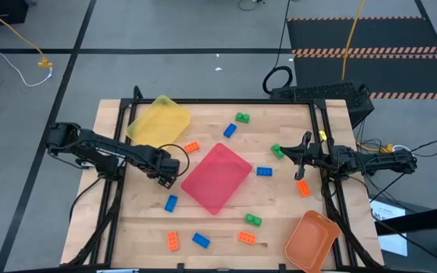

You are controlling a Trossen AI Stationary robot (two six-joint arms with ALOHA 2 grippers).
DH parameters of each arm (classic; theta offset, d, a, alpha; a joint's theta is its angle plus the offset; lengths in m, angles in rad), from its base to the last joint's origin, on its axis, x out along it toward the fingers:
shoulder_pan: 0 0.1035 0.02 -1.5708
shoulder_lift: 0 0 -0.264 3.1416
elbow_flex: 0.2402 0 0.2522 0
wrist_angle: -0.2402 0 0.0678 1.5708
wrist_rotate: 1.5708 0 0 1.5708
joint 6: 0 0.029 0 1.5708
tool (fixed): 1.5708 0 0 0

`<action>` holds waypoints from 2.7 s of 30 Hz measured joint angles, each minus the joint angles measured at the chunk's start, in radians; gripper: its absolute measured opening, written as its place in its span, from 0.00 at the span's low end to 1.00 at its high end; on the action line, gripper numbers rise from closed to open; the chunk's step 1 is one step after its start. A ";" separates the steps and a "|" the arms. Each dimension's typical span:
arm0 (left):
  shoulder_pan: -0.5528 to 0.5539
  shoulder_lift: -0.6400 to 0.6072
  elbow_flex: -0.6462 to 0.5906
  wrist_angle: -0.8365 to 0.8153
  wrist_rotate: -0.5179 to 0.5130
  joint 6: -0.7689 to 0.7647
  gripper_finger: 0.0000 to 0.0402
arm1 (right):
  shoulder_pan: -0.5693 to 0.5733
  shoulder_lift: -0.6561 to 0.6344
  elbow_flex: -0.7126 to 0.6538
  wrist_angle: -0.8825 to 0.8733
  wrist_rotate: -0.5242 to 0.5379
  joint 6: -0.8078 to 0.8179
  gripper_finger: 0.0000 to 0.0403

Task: Sort & place blocks by color
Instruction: Put the blue game piece into the orange bin

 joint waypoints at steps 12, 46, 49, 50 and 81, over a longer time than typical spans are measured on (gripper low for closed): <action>0.000 -0.001 0.088 -0.030 -0.013 0.109 0.69 | -0.085 0.225 0.067 0.045 0.037 -0.034 0.36; -0.121 -0.221 0.232 -0.067 -0.442 0.258 0.69 | -0.260 1.278 0.903 -0.799 -0.367 -0.023 0.59; -0.121 -0.219 0.232 -0.056 -0.451 0.268 0.69 | -0.214 1.274 0.904 -0.840 -0.389 0.013 0.59; -0.121 -0.218 0.232 -0.053 -0.451 0.272 0.69 | -0.197 1.273 0.904 -0.854 -0.406 0.026 0.59; -0.117 -0.212 0.232 0.051 -0.459 0.301 0.69 | -0.107 1.289 0.557 -0.380 -0.338 0.126 0.59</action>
